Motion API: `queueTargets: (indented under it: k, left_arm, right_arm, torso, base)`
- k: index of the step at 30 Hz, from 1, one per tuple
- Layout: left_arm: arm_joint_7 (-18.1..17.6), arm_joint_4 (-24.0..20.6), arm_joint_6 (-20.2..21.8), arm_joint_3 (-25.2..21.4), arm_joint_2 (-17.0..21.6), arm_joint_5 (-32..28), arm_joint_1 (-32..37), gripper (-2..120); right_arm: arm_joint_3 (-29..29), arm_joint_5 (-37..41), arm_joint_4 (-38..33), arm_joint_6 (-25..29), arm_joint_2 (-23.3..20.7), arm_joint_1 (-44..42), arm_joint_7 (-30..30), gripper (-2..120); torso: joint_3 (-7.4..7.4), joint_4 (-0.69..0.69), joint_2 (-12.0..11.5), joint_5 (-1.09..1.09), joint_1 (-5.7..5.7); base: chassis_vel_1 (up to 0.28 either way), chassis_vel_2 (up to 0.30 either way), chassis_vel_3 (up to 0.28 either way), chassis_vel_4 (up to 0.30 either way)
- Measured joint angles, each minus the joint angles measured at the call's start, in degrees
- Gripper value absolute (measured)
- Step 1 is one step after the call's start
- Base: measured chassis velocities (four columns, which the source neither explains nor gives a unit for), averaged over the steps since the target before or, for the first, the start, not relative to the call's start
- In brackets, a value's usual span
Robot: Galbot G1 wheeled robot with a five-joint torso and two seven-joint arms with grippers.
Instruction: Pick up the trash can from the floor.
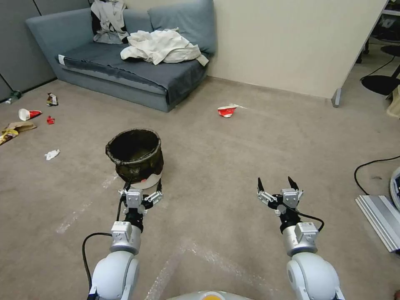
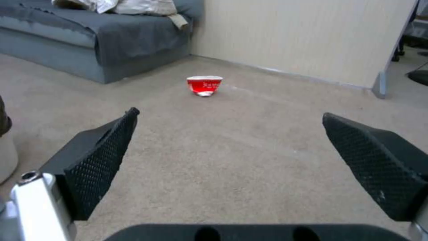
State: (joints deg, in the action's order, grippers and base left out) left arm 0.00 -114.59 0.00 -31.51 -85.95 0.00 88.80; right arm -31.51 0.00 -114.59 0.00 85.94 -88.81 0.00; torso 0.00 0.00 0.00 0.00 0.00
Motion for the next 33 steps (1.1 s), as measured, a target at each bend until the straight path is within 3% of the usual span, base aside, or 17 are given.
queueTargets:
  k: [33]
  left_arm:
    - [-0.1,-0.2,-0.1,0.0,0.0,0.1,0.3,100]
  right_arm:
    - [-0.1,0.1,-1.0,0.0,0.4,-0.8,0.0,100]
  torso:
    - [0.00,0.03,0.0,0.01,0.00]
  base:
    - [0.000,0.000,0.000,0.000]
